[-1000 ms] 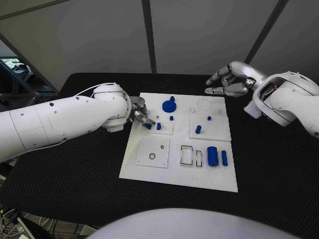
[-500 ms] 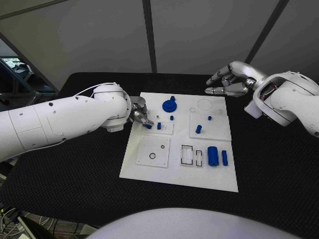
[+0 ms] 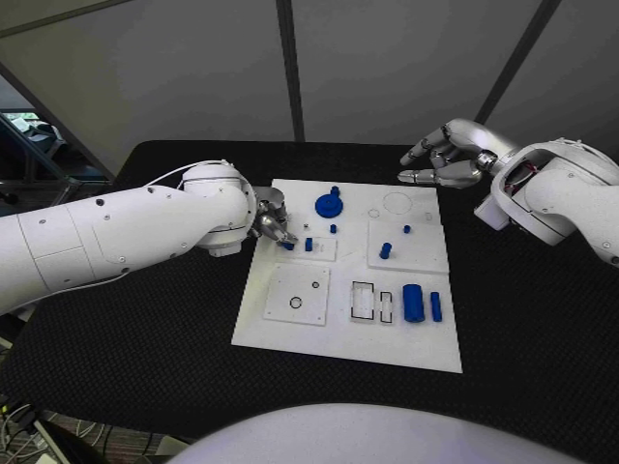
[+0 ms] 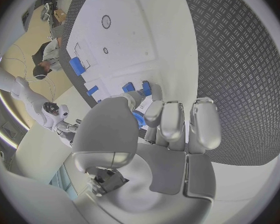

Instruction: Assemble the parts on the task board

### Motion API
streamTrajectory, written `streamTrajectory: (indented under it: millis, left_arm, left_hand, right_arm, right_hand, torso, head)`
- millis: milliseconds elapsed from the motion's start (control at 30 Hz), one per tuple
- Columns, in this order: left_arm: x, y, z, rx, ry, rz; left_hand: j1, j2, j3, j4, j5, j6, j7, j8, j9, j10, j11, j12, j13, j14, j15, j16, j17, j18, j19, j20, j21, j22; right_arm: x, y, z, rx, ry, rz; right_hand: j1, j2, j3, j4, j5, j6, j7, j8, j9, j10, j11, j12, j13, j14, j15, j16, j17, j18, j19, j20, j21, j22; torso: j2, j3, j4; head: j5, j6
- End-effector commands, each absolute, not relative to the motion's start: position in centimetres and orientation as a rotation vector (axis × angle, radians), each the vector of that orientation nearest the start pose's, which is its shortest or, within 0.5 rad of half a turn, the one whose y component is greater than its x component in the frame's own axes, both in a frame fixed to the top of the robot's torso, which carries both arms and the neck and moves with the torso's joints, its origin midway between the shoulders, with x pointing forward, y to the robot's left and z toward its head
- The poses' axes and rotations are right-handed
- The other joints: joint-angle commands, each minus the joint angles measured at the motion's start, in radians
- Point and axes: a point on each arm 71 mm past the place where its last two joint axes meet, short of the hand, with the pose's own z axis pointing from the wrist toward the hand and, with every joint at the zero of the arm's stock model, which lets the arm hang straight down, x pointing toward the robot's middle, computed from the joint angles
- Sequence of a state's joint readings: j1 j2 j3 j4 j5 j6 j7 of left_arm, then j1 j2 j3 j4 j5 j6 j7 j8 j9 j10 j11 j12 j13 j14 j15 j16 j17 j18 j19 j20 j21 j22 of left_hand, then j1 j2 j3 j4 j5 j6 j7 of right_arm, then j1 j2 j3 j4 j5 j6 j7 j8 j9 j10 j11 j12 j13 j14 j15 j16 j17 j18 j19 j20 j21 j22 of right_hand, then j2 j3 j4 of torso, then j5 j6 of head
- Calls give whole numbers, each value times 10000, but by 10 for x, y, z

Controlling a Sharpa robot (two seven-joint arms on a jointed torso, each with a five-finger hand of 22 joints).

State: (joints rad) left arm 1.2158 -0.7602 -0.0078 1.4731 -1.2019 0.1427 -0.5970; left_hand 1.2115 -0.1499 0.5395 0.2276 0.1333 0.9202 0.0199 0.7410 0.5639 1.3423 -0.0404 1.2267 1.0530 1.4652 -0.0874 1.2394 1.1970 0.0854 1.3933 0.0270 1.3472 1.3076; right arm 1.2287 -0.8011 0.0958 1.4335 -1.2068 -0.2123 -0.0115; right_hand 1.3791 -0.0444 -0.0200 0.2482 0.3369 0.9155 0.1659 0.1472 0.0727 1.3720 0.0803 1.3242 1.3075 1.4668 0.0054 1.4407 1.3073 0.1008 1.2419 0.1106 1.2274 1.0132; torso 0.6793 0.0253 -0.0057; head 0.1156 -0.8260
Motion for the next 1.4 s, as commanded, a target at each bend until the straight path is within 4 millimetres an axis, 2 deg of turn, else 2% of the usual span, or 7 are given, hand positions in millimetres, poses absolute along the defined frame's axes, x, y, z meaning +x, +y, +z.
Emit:
streamTrajectory:
  millis: [33, 233, 433, 567, 1067, 1400]
  left_arm:
    - [494, 196, -210, -1065, 22579, -2822]
    - [495, 196, -210, -1104, 22542, -2825]
    - [495, 196, -211, -1170, 22575, -2802]
    - [495, 196, -211, -1176, 22609, -2780]
    - [497, 197, -211, -1281, 22540, -2765]
    - [497, 196, -211, -1223, 22605, -2745]
  left_hand:
    - [107, 13, 45, 9, 42, -76, -12, 36, 8, 40, -58, -29, -7, 264, -49, 24, 2, -153, 45, -51, -58, 219]
    - [34, -42, 54, 42, 20, -65, 5, 55, 19, 52, -45, -23, 0, 264, -42, 23, 0, -157, 53, -47, -51, 233]
    - [-745, -261, -303, 565, -7, 15, 56, 100, 32, 90, 5, -1, 9, 265, -8, 24, 1, -161, 66, -20, -51, 256]
    - [-1013, -284, -529, 617, 3, 38, 54, 100, 26, 99, 4, 13, 20, 264, -11, 25, 2, -160, 75, -15, -51, 270]
    - [-1719, -56, -1060, 655, 18, 118, 47, 87, -3, 138, -1, 73, 89, 264, -18, 29, 7, -180, 142, -20, 7, 371]
    - [-1913, -59, -1247, 652, 18, 166, 31, 106, 2, 173, -14, 116, 144, 266, -28, 35, 14, -196, 190, -28, 61, 438]
  right_arm:
    - [520, -203, -130, 369, 16463, 8429]
    - [520, -203, -130, 368, 16460, 8432]
    - [520, -203, -130, 382, 16470, 8411]
    - [520, -203, -130, 392, 16487, 8394]
    - [521, -203, -131, 394, 16548, 8374]
    - [521, -204, -131, 393, 16570, 8363]
  right_hand:
    - [55, 26, -14, 62, 59, -18, -41, 34, 7, -16, -49, 26, 261, 566, -60, -64, 634, 145, -11, -20, -50, -5]
    - [55, 26, -14, 62, 59, -18, -41, 34, 7, -16, -49, 26, 261, 566, -60, -64, 634, 145, -11, -20, -50, -5]
    - [62, 35, -19, 68, 63, -13, -42, 40, 7, -19, -51, 21, 253, 563, -61, -77, 619, 146, -11, -21, -55, -10]
    - [54, 42, -23, 78, 64, -13, -42, 41, 7, -23, -50, 16, 248, 561, -61, -83, 611, 147, -14, -22, -59, -15]
    - [36, 58, -32, 101, 70, -13, -42, 44, 6, -12, -50, 29, 258, 562, -62, -84, 612, 148, -16, -23, -66, -23]
    - [36, 58, -32, 101, 70, -13, -42, 44, 6, -12, -50, 29, 258, 562, -62, -84, 612, 148, -16, -23, -66, -23]
  torso:
    - [0, 5, -3]
    - [0, 5, -5]
    - [-2, 3, -4]
    - [0, 4, -4]
    - [5, 2, -4]
    - [-1, 1, 1]
  head:
    - [-12, 4]
    - [-21, 6]
    - [-28, 5]
    - [-28, -1]
    - [-30, -6]
    - [-31, -27]
